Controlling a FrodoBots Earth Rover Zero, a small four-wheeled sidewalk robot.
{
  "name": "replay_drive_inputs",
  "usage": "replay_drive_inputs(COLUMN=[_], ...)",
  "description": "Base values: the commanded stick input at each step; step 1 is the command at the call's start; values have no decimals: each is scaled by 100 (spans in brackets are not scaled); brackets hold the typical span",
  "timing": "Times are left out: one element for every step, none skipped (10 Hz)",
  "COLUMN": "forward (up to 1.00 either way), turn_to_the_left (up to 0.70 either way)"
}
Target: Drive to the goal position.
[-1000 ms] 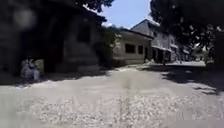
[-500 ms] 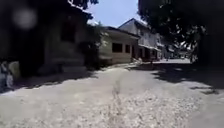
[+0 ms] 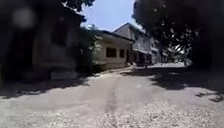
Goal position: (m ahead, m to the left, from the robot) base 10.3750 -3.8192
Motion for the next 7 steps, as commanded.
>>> replay_drive_inputs(forward=[85,85,85,85,85,85,85], turn_to_the_left=[0,0,0,0,0,0,0])
